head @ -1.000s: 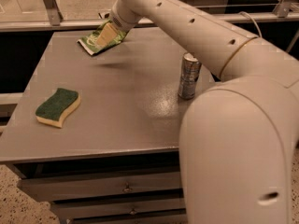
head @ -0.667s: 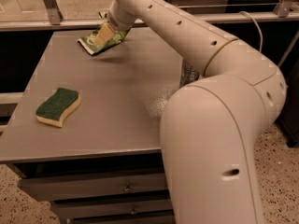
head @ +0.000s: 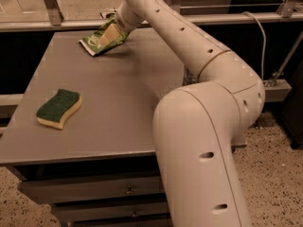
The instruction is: Pick green jalapeno chip bag
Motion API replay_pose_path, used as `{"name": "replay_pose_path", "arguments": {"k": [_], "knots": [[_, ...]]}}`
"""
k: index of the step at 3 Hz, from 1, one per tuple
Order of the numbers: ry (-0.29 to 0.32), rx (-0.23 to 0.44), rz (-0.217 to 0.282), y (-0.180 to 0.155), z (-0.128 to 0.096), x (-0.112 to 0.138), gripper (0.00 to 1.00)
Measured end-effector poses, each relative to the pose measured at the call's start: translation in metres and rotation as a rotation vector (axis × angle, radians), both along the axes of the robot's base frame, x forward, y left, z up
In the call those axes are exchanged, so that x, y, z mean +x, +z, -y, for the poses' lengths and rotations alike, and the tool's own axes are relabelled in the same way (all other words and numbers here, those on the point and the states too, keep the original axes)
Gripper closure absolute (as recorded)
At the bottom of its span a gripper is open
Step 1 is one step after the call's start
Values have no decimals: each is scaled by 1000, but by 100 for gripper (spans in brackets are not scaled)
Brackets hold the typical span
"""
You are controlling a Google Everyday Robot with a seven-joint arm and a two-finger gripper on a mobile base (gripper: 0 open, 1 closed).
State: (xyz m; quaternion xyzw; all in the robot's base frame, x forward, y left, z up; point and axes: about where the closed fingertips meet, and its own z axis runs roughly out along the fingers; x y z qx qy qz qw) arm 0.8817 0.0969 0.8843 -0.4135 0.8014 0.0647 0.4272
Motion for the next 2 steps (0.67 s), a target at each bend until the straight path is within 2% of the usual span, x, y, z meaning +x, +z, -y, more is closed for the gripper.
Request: {"name": "replay_pose_path", "arguments": {"k": [2], "knots": [[11, -17, -35, -10, 1, 11, 49]]}}
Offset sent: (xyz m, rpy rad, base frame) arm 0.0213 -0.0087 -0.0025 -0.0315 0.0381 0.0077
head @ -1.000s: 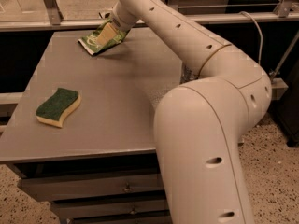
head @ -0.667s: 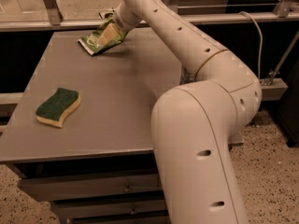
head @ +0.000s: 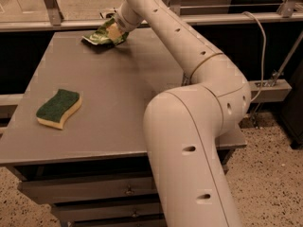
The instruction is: Pick green jalapeno chip bag
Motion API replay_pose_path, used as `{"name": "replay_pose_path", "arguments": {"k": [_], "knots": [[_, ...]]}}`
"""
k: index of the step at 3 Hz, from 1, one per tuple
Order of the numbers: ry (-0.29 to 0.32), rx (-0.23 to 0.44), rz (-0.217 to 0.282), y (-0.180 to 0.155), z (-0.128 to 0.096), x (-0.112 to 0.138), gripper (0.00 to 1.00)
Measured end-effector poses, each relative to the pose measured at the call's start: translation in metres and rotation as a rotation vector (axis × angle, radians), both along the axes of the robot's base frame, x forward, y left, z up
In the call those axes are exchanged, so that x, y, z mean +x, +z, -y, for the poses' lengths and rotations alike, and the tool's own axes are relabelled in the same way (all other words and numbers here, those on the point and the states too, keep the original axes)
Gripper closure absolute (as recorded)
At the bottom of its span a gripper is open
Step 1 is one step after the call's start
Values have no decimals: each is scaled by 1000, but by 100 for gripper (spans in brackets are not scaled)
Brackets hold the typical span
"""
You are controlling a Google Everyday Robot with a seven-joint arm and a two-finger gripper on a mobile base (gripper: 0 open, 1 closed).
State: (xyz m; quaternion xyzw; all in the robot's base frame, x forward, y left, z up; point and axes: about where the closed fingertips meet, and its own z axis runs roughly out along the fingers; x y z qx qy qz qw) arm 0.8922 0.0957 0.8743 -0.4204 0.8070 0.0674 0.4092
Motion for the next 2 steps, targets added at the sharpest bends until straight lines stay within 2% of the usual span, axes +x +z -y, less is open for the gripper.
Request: {"name": "replay_pose_path", "arguments": {"k": [1, 2], "knots": [[8, -20, 23, 7, 6, 1, 80], [35, -12, 62, 29, 10, -8, 100]]}}
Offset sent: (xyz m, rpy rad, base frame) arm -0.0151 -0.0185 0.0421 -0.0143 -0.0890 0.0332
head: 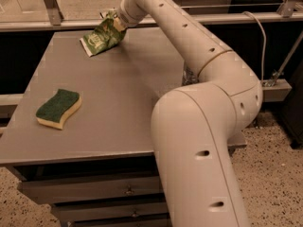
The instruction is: Pick green jalapeno chip bag
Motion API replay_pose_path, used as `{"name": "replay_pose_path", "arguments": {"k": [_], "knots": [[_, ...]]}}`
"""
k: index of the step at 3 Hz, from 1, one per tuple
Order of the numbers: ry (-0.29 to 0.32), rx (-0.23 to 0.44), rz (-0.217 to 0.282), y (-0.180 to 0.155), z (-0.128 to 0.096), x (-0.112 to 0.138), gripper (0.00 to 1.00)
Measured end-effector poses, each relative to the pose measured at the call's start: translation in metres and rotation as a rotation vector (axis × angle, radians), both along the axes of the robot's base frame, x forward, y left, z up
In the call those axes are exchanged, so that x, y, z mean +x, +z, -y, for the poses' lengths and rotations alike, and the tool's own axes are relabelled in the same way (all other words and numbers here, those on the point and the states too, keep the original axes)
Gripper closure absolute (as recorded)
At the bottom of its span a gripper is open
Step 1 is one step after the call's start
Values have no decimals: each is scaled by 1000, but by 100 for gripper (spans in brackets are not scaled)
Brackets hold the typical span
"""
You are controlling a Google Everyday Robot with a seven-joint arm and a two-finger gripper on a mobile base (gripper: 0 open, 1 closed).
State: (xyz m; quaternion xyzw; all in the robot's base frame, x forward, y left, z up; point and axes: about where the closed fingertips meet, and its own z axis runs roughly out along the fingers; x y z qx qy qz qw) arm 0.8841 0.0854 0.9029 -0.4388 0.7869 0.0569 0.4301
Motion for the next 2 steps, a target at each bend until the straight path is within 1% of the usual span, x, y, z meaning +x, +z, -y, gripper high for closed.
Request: {"name": "replay_pose_path", "arguments": {"k": [1, 2], "knots": [[62, 24, 54, 34, 1, -20, 100], [124, 102, 68, 56, 12, -47, 100]]}}
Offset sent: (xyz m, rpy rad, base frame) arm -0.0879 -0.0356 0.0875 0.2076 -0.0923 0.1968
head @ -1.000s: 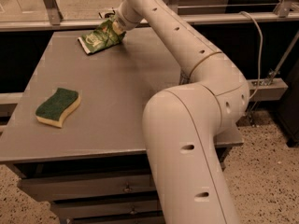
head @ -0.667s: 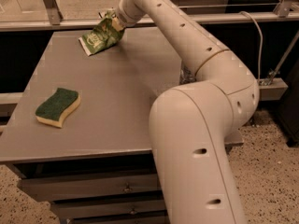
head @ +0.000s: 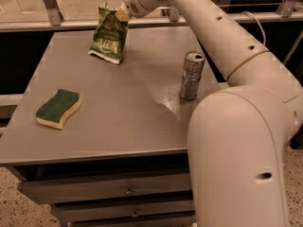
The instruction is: Pick green jalapeno chip bag
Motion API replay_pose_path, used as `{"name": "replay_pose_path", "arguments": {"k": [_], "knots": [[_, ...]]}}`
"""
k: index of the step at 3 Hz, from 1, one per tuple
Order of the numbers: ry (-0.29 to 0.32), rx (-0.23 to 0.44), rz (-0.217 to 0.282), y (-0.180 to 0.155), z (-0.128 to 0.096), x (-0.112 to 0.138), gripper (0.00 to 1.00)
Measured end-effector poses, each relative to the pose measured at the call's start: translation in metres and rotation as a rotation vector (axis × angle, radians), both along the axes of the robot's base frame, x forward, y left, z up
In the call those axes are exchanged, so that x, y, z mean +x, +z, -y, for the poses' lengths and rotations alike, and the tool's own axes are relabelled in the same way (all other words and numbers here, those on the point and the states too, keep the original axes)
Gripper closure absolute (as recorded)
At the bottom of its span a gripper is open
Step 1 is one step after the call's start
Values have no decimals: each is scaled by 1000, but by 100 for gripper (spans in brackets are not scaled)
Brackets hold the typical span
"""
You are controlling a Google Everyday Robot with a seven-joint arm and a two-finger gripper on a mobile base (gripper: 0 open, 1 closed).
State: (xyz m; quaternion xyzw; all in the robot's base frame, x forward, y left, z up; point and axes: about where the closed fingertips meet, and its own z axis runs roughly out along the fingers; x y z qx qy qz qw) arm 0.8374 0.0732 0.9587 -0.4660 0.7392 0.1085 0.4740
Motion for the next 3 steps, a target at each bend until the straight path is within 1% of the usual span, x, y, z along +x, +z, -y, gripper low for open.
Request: {"name": "replay_pose_path", "arguments": {"k": [1, 2, 3], "knots": [[58, 70, 12, 22, 13, -30, 100], [98, 133, 28, 48, 28, -60, 100], [98, 133, 28, 48, 28, -60, 100]]}}
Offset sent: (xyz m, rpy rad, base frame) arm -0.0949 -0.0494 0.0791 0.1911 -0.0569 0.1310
